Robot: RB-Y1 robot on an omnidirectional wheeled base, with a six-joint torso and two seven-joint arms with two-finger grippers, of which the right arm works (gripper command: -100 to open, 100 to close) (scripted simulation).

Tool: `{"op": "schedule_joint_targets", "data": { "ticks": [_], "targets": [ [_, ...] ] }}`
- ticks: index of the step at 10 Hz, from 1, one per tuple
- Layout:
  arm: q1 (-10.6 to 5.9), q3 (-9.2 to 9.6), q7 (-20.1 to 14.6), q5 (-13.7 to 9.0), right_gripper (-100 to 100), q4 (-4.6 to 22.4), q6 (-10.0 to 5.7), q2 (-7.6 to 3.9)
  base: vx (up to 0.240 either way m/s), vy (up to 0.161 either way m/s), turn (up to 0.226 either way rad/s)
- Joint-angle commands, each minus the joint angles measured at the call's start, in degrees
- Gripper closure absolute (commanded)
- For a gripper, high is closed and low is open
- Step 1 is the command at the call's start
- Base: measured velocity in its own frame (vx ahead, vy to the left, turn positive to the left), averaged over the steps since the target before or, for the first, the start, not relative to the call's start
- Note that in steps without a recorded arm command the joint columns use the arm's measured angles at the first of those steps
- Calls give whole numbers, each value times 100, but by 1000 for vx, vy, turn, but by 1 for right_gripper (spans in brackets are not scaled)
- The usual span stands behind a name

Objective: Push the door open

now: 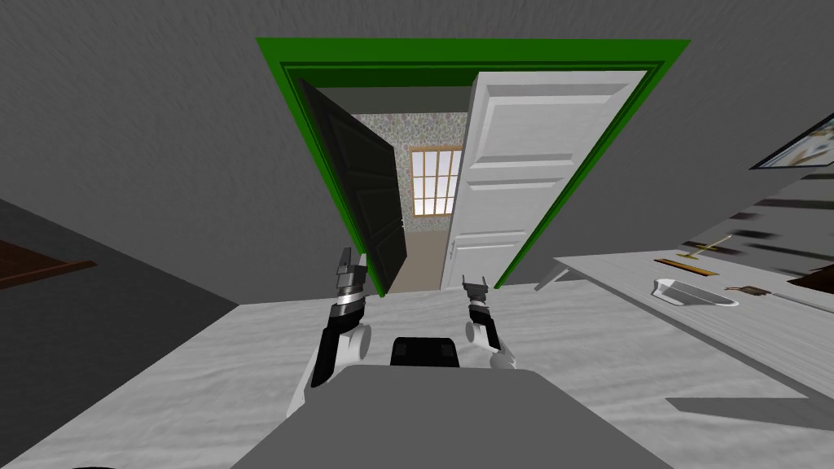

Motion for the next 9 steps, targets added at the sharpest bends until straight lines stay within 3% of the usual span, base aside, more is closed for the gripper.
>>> {"op": "schedule_joint_targets", "data": {
  "ticks": [1, 6, 7, 9],
  "targets": [
    [1, 1, 1, 0, -100, -2, 2, 1, -3, 3, 11],
    [1, 1, 1, 0, -100, -2, 2, 1, 0, 5, 17],
    [32, 105, -149, -29, -100, 65, 16, 8, 23, -22, -75],
    [32, 105, -149, -29, -100, 65, 16, 8, 19, -11, -34]
  ]
}}
